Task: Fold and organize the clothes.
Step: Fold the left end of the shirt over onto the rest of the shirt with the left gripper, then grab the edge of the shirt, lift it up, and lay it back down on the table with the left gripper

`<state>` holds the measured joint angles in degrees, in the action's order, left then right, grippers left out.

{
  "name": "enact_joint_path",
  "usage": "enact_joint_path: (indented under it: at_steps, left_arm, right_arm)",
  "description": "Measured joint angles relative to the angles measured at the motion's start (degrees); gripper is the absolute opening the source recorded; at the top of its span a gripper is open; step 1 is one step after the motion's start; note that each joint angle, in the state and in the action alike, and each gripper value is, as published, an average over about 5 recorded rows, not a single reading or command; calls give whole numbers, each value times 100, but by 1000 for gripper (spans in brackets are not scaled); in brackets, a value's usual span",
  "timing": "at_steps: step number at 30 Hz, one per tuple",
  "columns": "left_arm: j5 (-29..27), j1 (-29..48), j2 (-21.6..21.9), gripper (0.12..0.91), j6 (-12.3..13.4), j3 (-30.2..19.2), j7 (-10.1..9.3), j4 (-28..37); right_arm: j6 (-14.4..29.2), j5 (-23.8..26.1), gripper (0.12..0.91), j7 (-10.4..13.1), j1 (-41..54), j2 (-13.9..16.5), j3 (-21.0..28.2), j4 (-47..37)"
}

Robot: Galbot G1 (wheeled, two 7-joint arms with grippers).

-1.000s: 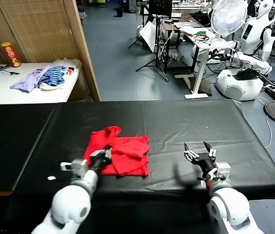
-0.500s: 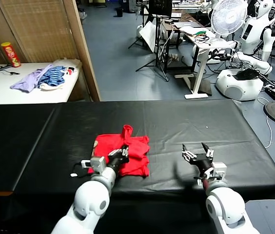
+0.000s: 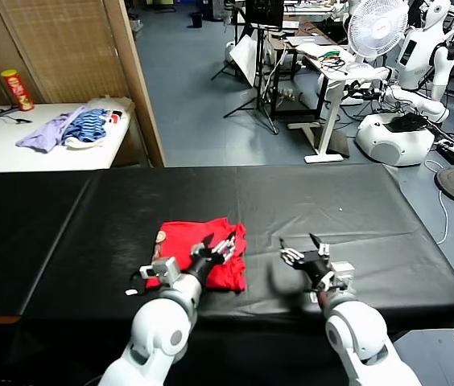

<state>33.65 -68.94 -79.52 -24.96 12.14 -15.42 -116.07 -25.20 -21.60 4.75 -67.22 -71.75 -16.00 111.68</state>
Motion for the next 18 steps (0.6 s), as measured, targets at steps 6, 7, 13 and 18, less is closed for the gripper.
enact_joint_path:
  at_steps: [6, 7, 13, 18]
  left_arm:
    - [-264, -193, 431, 798, 165, 465, 198, 147]
    - [-260, -234, 495, 798, 182, 559, 212, 173]
    - [-211, -407, 650, 798, 239, 1007, 247, 288]
    - [-68, -446, 652, 798, 274, 1214, 270, 406]
  right_arm:
    - [17, 173, 798, -81, 523, -144, 700, -354]
    - [27, 219, 798, -93, 604, -172, 811, -432]
    - [60, 819, 798, -117, 977, -293, 1324, -1014]
    - [105, 1546, 798, 28, 1050, -373, 1451, -1349]
